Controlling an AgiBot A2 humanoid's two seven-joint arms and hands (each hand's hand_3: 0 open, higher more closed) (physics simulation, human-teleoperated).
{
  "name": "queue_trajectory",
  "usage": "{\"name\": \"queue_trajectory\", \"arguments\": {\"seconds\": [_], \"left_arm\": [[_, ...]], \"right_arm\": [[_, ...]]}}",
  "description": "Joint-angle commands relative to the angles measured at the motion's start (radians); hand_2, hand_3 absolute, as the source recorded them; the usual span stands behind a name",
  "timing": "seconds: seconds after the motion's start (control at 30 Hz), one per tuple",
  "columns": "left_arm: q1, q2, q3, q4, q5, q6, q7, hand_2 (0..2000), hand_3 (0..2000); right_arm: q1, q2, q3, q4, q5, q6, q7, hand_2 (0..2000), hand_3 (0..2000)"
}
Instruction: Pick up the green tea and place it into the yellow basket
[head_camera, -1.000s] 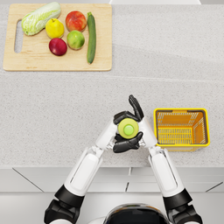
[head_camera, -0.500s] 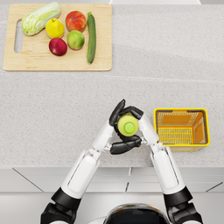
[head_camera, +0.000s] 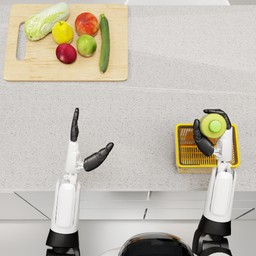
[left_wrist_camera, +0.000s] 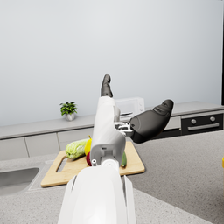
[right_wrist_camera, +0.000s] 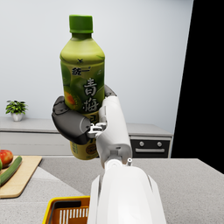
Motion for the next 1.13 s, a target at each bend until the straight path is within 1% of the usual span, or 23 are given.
{"name": "queue_trajectory", "arguments": {"seconds": [0.03, 0.07, 0.1, 0.17, 0.2, 0.23, 0.27, 0.3, 0.33, 0.37, 0.4, 0.47, 0.53, 0.63, 0.7, 0.77, 0.8, 0.93, 1.13], "left_arm": [[0.01, 0.003, -0.036, -0.003, 0.0, 0.0, 0.0, 0, 0], [0.01, 0.005, -0.037, -0.003, 0.0, 0.0, 0.0, 0, 0], [0.009, 0.006, -0.038, -0.003, 0.0, 0.0, 0.0, 0, 0], [0.007, 0.009, -0.039, -0.002, 0.0, 0.0, 0.0, 0, 0], [0.005, 0.01, -0.036, -0.001, 0.0, 0.0, 0.0, 0, 0], [0.005, 0.012, -0.037, -0.001, 0.0, 0.0, 0.0, 0, 0], [0.012, 0.014, -0.037, 0.009, 0.0, 0.0, 0.0, 0, 0], [0.018, 0.016, -0.042, 0.013, 0.0, 0.0, 0.0, 0, 0], [0.028, 0.019, -0.044, 0.013, 0.0, 0.0, 0.0, 0, 0], [0.047, 0.023, -0.049, 0.023, 0.0, 0.0, 0.0, 0, 0], [0.063, 0.026, -0.05, 0.028, 0.0, 0.0, 0.0, 0, 0], [0.118, 0.034, -0.06, 0.05, 0.0, 0.0, 0.0, 0, 0], [0.192, 0.037, -0.083, 0.085, 0.0, 0.0, 0.0, 0, 0], [0.279, 0.01, -0.159, 0.153, 0.0, 0.0, 0.0, 0, 0], [0.281, 0.006, -0.212, 0.179, 0.0, 0.0, 0.0, 0, 0], [0.251, 0.015, -0.259, 0.184, 0.0, 0.0, 0.0, 0, 0], [0.238, 0.017, -0.201, 0.163, 0.0, 0.0, 0.0, 0, 0], [0.236, 0.019, -0.243, 0.181, -0.001, 0.0, 0.0, 0, 0], [0.235, 0.019, -0.256, 0.186, -0.001, 0.0, 0.0, 0, 0]], "right_arm": [[-0.011, -0.001, -0.057, -0.035, 0.0, 0.022, -0.068, 2000, 2000], [-0.013, 0.0, -0.059, -0.067, 0.0, 0.049, -0.145, 2000, 2000], [-0.015, 0.001, -0.057, -0.1, 0.001, 0.081, -0.201, 2000, 2000], [-0.009, 0.004, -0.048, -0.172, 0.0, 0.098, -0.262, 2000, 2000], [-0.002, 0.007, -0.041, -0.191, 0.0, 0.122, -0.281, 639, 1673], [-0.002, 0.008, -0.032, -0.197, 0.001, 0.13, -0.299, 0, 1347], [-0.003, 0.008, -0.017, -0.192, 0.0, 0.115, -0.309, 0, 1020], [-0.012, 0.007, -0.007, -0.17, 0.0, 0.071, -0.271, 0, 693], [-0.013, 0.007, 0.001, -0.149, 0.0, 0.016, -0.189, 0, 367], [-0.007, 0.009, 0.005, -0.116, 0.0, -0.023, -0.131, 0, 40], [0.003, 0.011, 0.006, -0.084, 0.0, -0.051, -0.09, 0, 0], [0.028, 0.02, 0.012, -0.026, 0.0, -0.086, -0.038, 0, 0], [0.071, 0.033, 0.017, 0.009, 0.0, -0.104, -0.012, 0, 0], [0.113, 0.045, -0.022, -0.004, 0.0, -0.116, 0.006, 0, 0], [0.11, 0.047, -0.048, -0.012, 0.0, -0.119, 0.011, 0, 0], [0.1, 0.046, -0.052, -0.016, 0.0, -0.121, 0.013, 0, 0], [0.093, 0.045, -0.04, -0.032, 0.0, -0.121, 0.014, 0, 0], [0.079, 0.043, -0.039, -0.031, 0.0, -0.122, 0.016, 0, 0], [0.077, 0.043, -0.039, -0.035, 0.0, -0.123, 0.016, 0, 0]]}}
